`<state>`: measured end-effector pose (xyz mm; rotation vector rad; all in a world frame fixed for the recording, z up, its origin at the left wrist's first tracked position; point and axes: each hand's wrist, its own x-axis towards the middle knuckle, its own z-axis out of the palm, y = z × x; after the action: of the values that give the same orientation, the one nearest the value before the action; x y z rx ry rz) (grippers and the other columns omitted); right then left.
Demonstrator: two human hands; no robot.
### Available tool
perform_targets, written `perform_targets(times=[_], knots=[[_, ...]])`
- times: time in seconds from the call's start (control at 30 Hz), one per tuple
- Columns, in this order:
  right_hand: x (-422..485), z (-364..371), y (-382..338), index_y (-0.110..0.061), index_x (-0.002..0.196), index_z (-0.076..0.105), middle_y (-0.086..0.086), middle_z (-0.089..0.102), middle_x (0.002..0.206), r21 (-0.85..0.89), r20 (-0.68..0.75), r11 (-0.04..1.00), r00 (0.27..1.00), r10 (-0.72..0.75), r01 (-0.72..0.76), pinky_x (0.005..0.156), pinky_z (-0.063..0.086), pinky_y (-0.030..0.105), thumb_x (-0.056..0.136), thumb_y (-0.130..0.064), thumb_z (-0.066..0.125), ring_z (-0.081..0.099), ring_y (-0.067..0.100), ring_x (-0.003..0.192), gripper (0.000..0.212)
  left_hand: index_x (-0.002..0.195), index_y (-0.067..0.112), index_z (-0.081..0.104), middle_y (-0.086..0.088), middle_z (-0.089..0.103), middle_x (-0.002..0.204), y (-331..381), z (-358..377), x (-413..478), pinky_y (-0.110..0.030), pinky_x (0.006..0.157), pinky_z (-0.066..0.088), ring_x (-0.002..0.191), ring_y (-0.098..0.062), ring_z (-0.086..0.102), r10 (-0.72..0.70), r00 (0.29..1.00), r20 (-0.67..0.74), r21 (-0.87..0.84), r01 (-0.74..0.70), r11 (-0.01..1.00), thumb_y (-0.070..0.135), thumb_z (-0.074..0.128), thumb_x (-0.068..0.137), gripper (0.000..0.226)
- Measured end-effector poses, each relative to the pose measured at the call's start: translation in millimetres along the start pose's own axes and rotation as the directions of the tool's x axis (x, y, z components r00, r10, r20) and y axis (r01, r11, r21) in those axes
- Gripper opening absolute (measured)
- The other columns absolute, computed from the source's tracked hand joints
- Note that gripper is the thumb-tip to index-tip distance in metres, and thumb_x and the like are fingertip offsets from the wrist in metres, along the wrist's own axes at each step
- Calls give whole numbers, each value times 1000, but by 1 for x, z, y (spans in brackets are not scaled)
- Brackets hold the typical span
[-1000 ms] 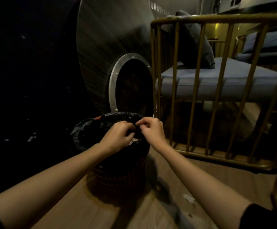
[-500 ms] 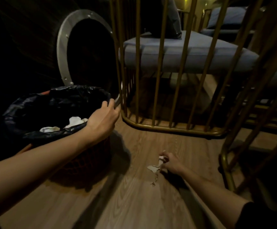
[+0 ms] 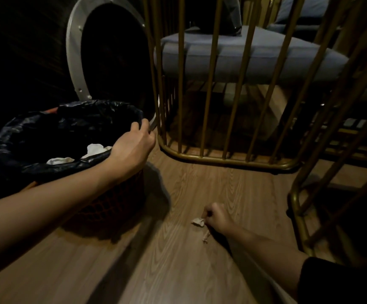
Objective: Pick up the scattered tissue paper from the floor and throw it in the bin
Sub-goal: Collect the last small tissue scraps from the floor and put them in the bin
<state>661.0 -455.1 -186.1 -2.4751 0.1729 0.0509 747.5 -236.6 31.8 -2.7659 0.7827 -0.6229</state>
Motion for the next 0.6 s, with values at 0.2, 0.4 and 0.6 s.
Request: perform_targets(times=[0.2,0.4,0.6], knots=[[1,-36,-22,-11,73,69,5,67,79,89,63,994,996,57,-62,66,52,22,79,-1,66,62,9,74,11,133,9,39,-17,34,132,-6,-5,0,-32,70,48,104,-30,44,36,999,28,-61,-35,998,5,53,86,49],[-47,4,0,-9,97,65,11,59,107,-347,299,886,932,-207,308,83,40,30,86,-11,54,53,25,100,15,129,10,45,-18,30,135,-12,-6,-4,-34,76,52,108,-31,42,98,992,79,-56,-94,994,3,55,83,47],[-47,8,-8,-1,87,62,19,63,102,-401,292,874,943,-161,274,78,42,35,83,3,46,59,33,92,17,130,11,43,-19,24,144,-16,-14,-11,-33,79,54,114,-31,42,135,985,108,-46,-131,990,7,54,85,46]])
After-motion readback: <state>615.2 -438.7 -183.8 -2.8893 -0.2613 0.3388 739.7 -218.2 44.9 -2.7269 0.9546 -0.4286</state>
